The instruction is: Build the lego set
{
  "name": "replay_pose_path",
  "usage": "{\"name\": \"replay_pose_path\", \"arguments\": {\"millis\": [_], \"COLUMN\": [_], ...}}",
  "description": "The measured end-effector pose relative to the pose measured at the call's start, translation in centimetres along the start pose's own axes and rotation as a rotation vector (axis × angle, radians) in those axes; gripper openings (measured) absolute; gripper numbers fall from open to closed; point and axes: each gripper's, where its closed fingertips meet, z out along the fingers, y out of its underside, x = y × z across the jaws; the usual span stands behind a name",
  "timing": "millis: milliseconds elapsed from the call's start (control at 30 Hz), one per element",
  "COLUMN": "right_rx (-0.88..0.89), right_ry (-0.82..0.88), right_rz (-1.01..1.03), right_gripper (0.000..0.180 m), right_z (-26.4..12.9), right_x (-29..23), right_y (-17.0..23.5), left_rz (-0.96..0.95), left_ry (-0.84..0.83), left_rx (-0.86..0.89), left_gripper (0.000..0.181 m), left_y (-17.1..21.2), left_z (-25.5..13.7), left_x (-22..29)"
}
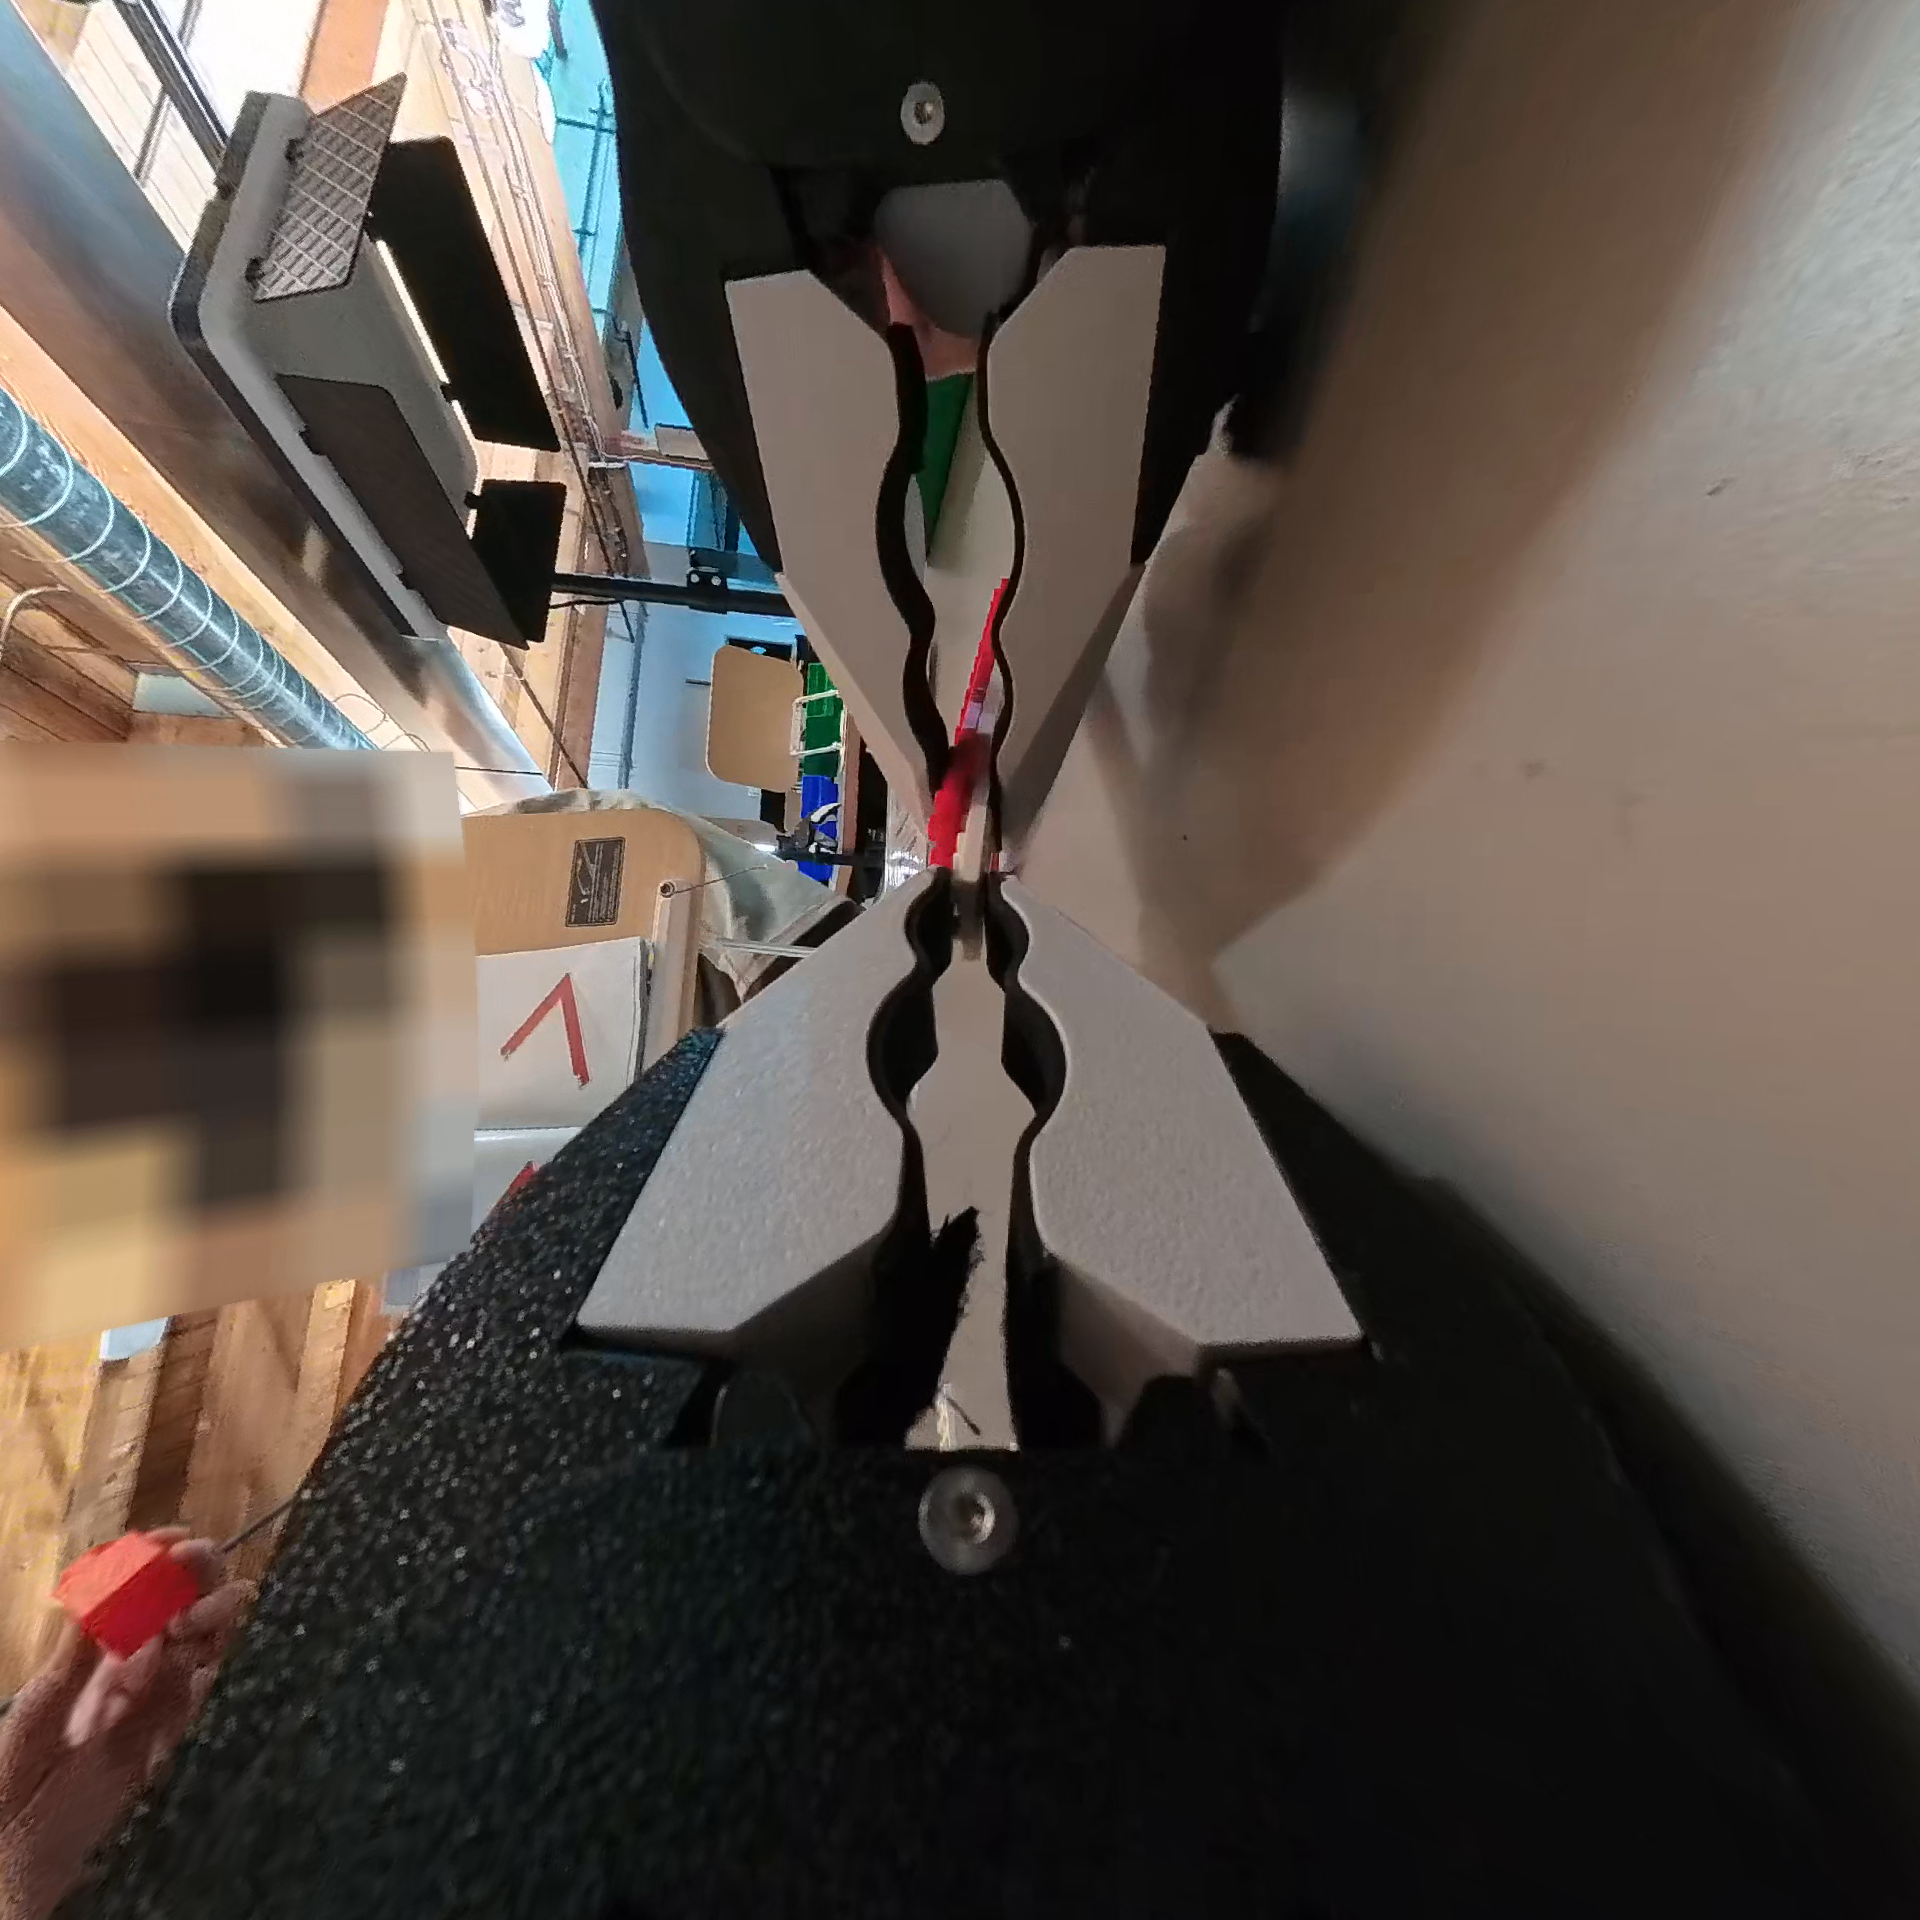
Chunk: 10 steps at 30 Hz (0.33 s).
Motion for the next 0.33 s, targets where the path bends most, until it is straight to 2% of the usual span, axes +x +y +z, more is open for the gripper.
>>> {"name": "replay_pose_path", "arguments": {"millis": [333], "right_rx": [0.118], "right_ry": [-0.065], "right_rz": [0.113], "right_gripper": [0.010], "right_z": [-0.8], "right_x": [0.0], "right_y": [-0.7], "left_rz": [-0.086], "left_ry": [0.049], "left_rx": [0.105], "left_gripper": [0.002], "left_y": [-1.1], "left_z": [-0.6], "left_x": [-0.2]}}
